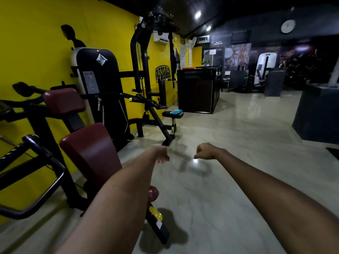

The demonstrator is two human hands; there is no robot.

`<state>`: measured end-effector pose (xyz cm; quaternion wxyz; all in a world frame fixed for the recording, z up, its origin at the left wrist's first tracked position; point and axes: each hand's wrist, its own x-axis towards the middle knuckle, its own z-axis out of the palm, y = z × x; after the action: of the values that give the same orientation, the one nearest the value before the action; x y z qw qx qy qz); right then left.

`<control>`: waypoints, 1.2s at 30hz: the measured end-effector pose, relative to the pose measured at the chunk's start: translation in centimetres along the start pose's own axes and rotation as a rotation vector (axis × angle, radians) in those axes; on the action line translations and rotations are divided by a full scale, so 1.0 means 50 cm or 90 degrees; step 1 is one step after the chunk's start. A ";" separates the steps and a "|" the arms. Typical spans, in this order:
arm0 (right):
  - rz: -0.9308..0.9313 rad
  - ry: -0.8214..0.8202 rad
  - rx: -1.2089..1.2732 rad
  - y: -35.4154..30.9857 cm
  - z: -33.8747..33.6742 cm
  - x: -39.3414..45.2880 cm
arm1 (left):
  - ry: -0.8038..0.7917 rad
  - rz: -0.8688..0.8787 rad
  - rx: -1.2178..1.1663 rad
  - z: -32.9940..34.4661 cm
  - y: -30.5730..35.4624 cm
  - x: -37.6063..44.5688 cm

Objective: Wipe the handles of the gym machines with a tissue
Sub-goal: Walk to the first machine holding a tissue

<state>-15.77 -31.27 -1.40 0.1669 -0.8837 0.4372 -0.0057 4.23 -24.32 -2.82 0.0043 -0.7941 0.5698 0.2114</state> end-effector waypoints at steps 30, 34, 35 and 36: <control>-0.023 -0.060 -0.034 0.387 -0.199 1.024 | -0.037 -0.024 0.018 -0.304 0.117 1.076; -0.023 -0.071 -0.035 0.446 -0.203 1.176 | -0.060 -0.033 0.021 -0.314 0.099 1.233; -0.028 -0.076 -0.039 0.461 -0.207 1.217 | -0.064 -0.034 0.022 -0.319 0.096 1.272; -0.032 -0.080 -0.043 0.472 -0.212 1.252 | -0.065 -0.037 0.023 -0.325 0.095 1.304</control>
<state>3.03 -96.10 -6.98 0.1640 -0.8982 0.4035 0.0602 22.34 -88.90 -9.10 0.0537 -0.7982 0.5495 0.2411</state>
